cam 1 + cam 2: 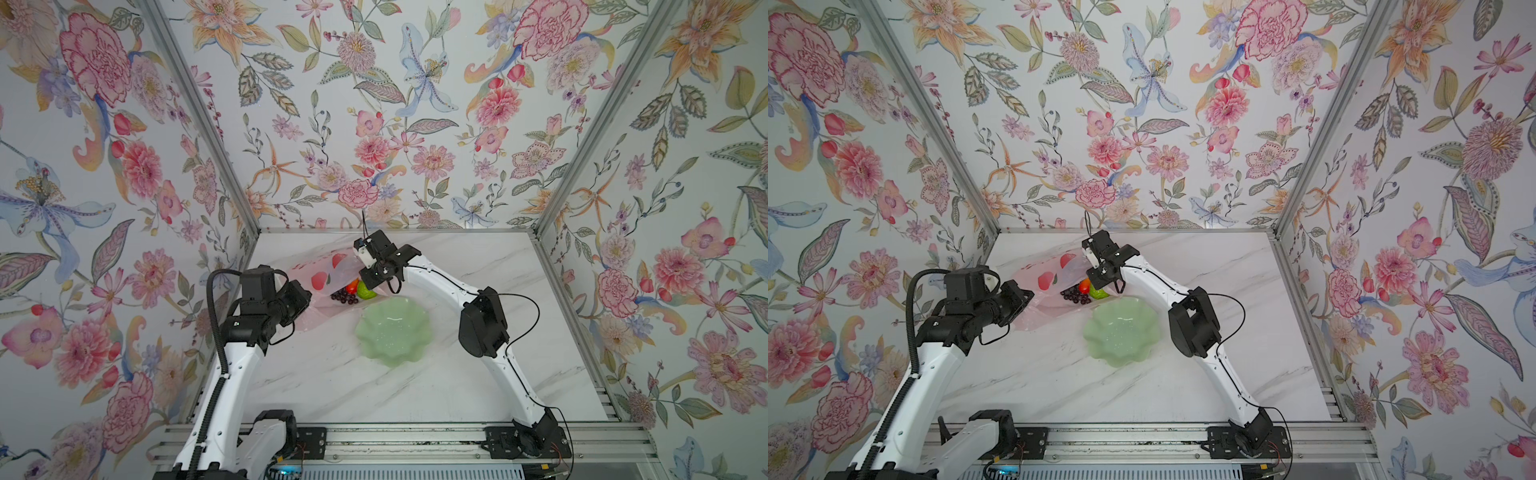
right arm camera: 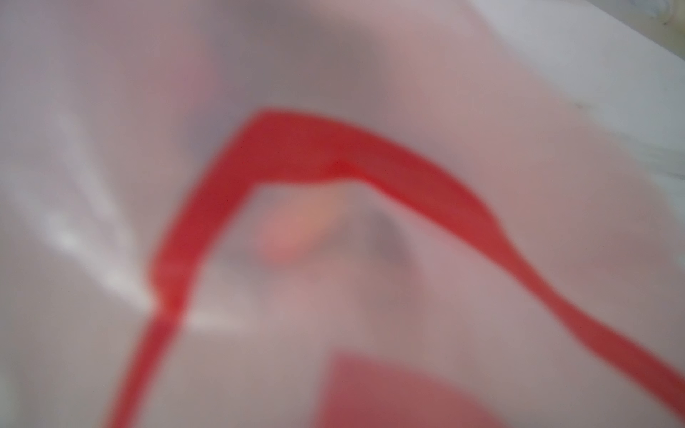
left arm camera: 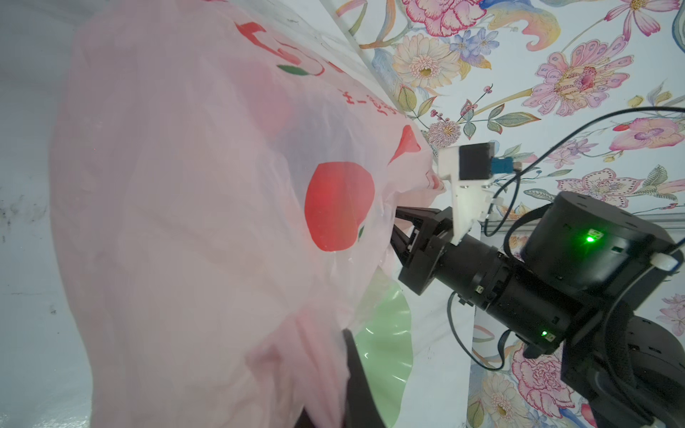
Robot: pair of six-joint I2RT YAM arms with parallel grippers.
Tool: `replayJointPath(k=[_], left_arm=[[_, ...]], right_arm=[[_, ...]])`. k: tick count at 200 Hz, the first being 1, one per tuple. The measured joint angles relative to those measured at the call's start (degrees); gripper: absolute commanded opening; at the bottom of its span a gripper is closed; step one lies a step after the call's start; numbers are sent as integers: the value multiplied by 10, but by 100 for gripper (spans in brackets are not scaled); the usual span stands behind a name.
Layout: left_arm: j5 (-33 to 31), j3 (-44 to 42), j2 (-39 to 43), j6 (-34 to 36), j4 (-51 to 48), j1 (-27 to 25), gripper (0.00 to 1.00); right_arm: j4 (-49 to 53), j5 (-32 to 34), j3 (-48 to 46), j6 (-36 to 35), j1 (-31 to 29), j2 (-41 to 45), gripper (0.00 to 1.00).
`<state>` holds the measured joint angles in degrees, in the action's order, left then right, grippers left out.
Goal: Place the fruits into the plastic bag
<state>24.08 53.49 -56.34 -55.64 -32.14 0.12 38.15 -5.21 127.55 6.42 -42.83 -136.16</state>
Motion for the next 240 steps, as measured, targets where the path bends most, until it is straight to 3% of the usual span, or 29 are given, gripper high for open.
replayJointPath(k=[40, 71, 93, 112, 137, 158, 190, 215, 240], left_arm=[[11, 8, -4, 3, 4, 0, 0], [16, 58, -40, -4, 28, 2, 0], [21, 129, -89, -13, 43, 2, 0], [24, 225, -147, -18, 53, 3, 0], [25, 398, -244, -18, 48, 6, 0], [27, 556, -336, -13, 34, 7, 0], [30, 715, -441, -7, 2, -5, 0], [32, 735, -473, -3, -16, -41, 0], [38, 735, -500, 5, -30, -91, 0]], right_arm=[[-143, -80, -124, 113, 66, 133, 0], [-238, -109, -141, 182, 109, 199, 0], [-252, -114, -77, 207, 131, 201, 0], [-244, -119, 32, 219, 138, 178, 0], [-239, -125, 183, 229, 138, 133, 0], [-241, -131, 219, 233, 144, 128, 0], [-244, -133, 158, 229, 163, 151, 0], [-248, -134, 62, 230, 172, 181, 0], [-250, -135, 26, 230, 171, 186, 0]])
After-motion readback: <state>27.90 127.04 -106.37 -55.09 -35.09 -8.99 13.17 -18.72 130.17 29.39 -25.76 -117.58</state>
